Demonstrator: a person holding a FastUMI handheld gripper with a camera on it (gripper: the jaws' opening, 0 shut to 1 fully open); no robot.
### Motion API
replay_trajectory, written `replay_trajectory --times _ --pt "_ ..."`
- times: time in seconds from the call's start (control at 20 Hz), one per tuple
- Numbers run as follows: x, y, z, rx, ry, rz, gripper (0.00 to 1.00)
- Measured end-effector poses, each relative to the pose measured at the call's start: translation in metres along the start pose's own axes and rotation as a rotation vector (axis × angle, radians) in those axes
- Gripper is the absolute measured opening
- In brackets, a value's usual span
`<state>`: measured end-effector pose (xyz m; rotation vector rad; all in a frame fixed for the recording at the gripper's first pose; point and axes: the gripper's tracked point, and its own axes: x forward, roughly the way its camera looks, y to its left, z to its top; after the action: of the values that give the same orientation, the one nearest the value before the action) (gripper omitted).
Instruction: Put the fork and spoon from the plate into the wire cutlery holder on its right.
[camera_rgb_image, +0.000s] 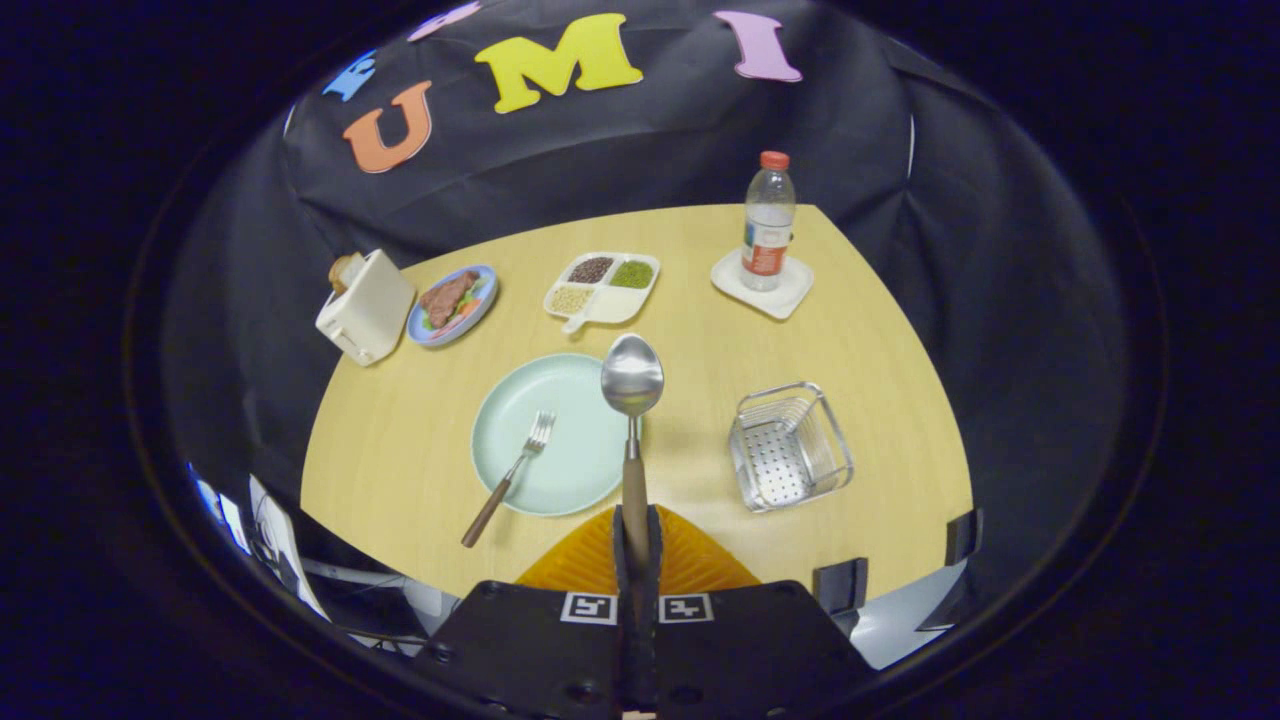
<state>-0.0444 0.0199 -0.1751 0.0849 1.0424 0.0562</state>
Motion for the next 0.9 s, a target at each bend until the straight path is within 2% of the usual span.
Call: replay_trajectory --times 0.35,0.6,0.9 --pt "-0.011 -0.066 -0.013 0.064 0.069 -0.048 0.0" --pt "-0.006 -0.082 -0.029 0.102 0.144 -0.046 0.01" --pt "-0.001 -0.091 -0.024 0.132 0.156 -0.072 0.03"
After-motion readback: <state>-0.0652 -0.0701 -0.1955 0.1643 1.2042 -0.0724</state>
